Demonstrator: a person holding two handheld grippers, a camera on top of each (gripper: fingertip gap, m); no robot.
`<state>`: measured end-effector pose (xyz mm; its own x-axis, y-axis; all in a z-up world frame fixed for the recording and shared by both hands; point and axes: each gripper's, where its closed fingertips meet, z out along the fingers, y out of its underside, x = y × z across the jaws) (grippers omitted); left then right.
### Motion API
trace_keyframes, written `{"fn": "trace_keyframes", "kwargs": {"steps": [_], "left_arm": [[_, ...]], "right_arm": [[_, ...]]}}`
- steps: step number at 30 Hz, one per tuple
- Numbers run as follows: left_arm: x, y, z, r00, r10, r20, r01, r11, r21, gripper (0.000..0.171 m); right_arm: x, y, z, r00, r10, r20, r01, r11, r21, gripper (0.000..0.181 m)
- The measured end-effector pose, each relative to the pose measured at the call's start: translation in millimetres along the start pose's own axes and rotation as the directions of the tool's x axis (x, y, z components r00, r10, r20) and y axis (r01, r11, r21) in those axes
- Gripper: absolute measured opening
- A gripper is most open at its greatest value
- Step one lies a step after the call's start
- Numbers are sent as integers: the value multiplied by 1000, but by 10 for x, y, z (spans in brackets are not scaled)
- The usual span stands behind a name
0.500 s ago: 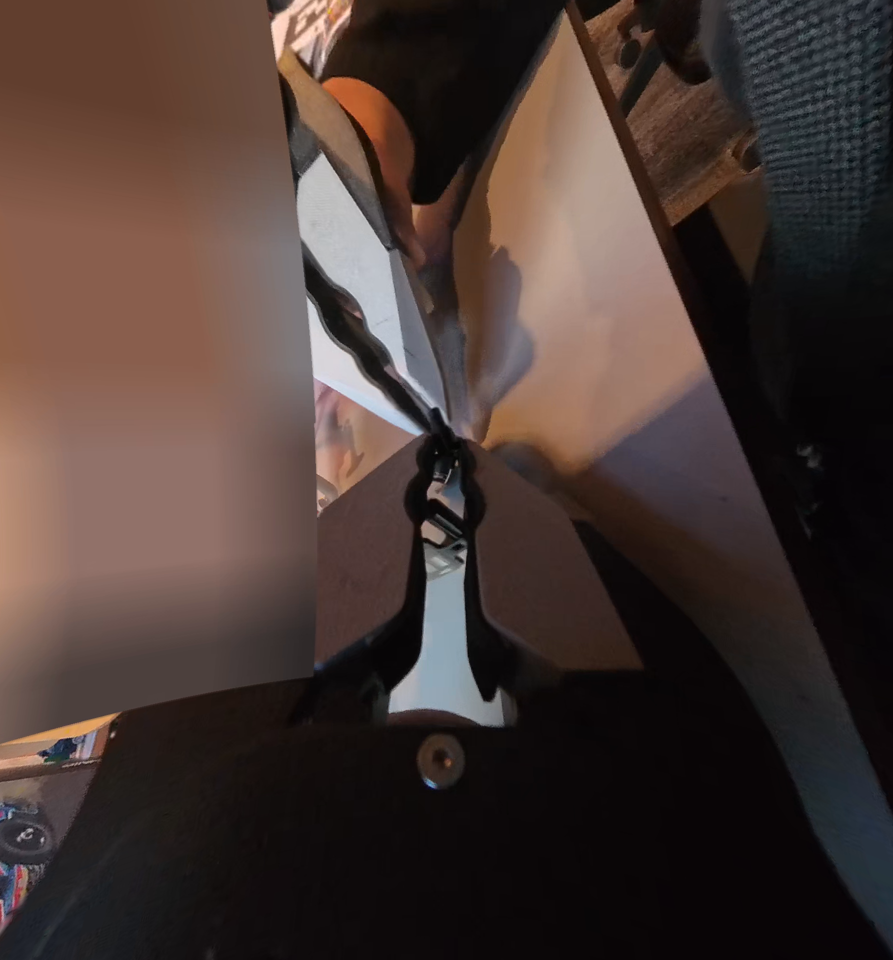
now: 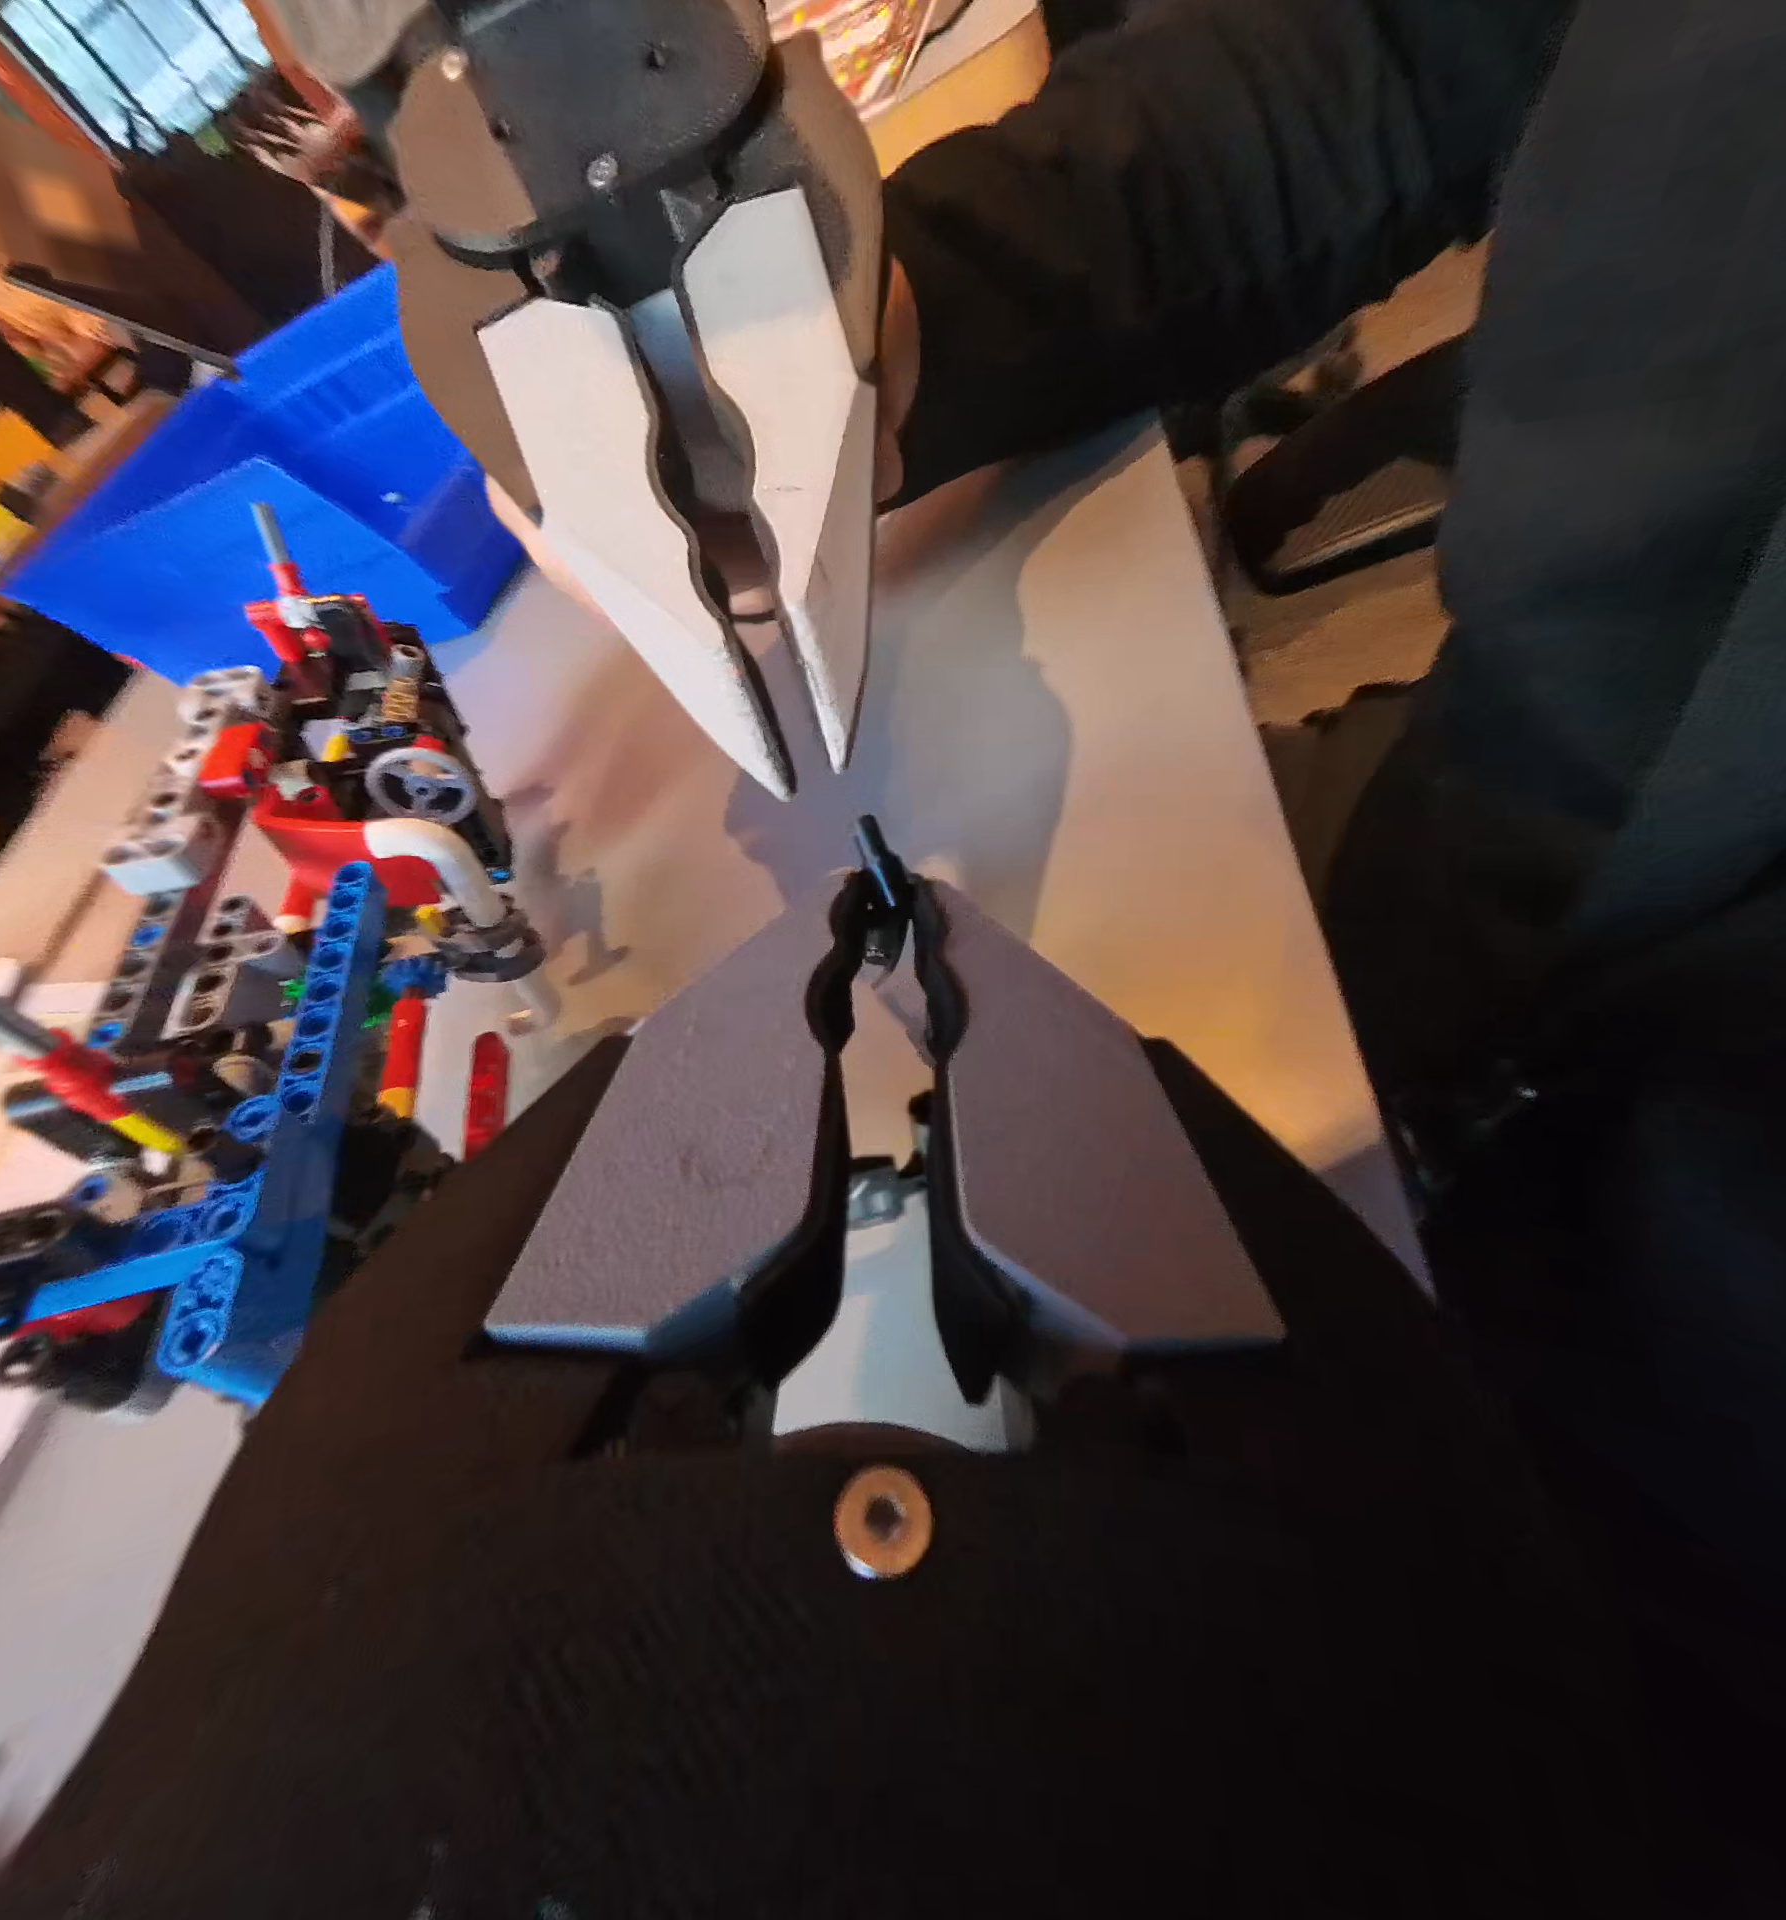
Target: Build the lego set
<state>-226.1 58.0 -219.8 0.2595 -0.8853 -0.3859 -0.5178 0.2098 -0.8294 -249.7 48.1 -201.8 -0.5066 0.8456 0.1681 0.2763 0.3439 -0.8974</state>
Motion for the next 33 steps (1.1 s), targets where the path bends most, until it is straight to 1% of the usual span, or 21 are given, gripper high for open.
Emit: {"fn": "trace_keyframes", "kwargs": {"steps": [3, 5, 8, 10, 12, 14, 16, 18, 20, 22, 24, 26, 28, 30, 33], "left_arm": [[6, -112, -52, 988, -132, -75, 136, 989, 60, 5], [-35, -162, -88, 967, -224, -120, 235, 967, 94, 6], [-69, -221, -104, 922, -334, -196, 360, 926, 112, 6], [-57, -237, -166, 890, -382, -250, 420, 899, 123, 6], [-77, -253, -191, 867, -415, -275, 462, 876, 134, 6], [-90, -254, -204, 869, -414, -271, 462, 874, 147, 6], [-106, -233, -205, 897, -379, -226, 417, 896, 153, 6], [-105, -179, -192, 941, -301, -155, 322, 936, 139, 6], [-102, -100, -163, 985, -165, -57, 171, 979, 114, 6], [-146, 4, -122, 997, -12, 74, 8, 998, 64, 6], [-175, 67, -113, 971, 148, 188, -155, 988, 22, 6], [-198, 121, -121, 930, 256, 263, -252, 966, -50, 6], [-185, 99, -125, 897, 323, 303, -314, 946, -78, 6], [-240, 154, -128, 863, 376, 338, -348, 926, -143, 6], [-273, 197, -120, 841, 408, 356, -363, 912, -189, 6]], "right_arm": [[-22, -38, 20, 1000, -28, 5, 28, 1000, -6, 3], [-34, -47, 29, 999, -33, 18, 33, 999, -11, 4], [-28, -59, 35, 999, -37, 27, 38, 999, -14, 5], [7, -80, 39, 999, -46, 15, 46, 999, -10, 5], [47, -102, 44, 999, -41, 8, 41, 999, -3, 1], [62, -114, 49, 999, -30, 15, 30, 1000, 5, 3], [65, -132, 46, 1000, -24, 17, 23, 1000, 20, 2], [77, -144, 43, 1000, -10, 13, 10, 1000, 30, 2], [80, -148, 39, 1000, 6, 16, -7, 999, 36, 2], [81, -129, 42, 999, 34, 19, -34, 999, 29, 0], [85, -104, 47, 998, 69, 9, -69, 998, 15, 0], [139, -68, 43, 992, 121, -43, -121, 993, 0, 0], [161, -39, 37, 977, 200, -73, -201, 980, -3, 1], [105, -28, 44, 965, 256, -66, -256, 967, 0, 4], [112, 37, 48, 947, 285, -148, -291, 957, -17, 3]]}}
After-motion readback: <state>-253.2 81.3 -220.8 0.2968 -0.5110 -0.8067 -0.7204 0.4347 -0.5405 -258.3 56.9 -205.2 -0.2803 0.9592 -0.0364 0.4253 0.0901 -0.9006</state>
